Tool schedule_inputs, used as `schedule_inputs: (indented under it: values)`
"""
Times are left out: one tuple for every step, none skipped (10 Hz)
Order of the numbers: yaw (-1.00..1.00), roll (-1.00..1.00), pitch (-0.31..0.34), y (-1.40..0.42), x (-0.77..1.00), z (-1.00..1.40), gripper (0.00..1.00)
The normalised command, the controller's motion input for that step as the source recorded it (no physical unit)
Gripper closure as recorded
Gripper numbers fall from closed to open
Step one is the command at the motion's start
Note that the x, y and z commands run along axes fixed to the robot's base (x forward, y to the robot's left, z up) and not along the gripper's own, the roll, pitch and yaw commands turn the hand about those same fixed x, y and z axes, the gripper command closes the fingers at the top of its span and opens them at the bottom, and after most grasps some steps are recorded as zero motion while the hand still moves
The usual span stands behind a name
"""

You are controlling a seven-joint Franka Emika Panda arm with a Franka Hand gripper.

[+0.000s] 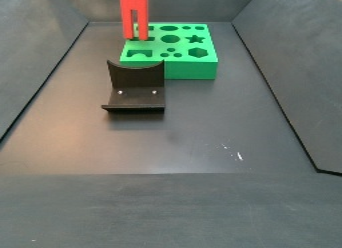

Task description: Insert the double-square object.

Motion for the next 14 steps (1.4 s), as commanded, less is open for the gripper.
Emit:
schedule_inputs:
  values:
    - [0.26, 0.16, 0.000, 0.00, -0.37, -0.19, 1.00]
    - [0.28, 0.36, 0.000, 0.00, -0.45, -0.08, 1.00]
    - [0.35, 0.19, 0.000, 0.00, -0.22, -0.14, 1.00]
    - [0.09, 0.01, 0.016, 0.00, 0.07, -0.14, 1.00]
    - [0.00, 0.05, 0.061, 0.00, 0.17, -0.11, 1.00]
    - [0.00, 0.06, 0.074, 0.00, 0.27, -0.17, 1.00]
    - [0.00, 0.09, 0.121, 0.00, 0.42, -0.22, 1.00]
    - [0.00, 0.11, 0.114, 0.00, 0.32, -0.25, 1.00]
    - [-0.02, 0.05, 0.056, 0.00, 0.00, -0.19, 1.00]
    - [0.00, 0.00, 0.000, 0.00, -0.15, -0.19, 1.00]
    - [0.00, 0.00, 0.000, 0.00, -0.33, -0.18, 1.00]
    - [0.00, 0.00, 0.000, 0.00, -0.43, -0.14, 1.00]
    - [0.00, 0.00, 0.000, 0.01, -0.35, -0.13, 1.00]
    - [0.00, 0.00, 0.000, 0.00, 0.00, -0.18, 1.00]
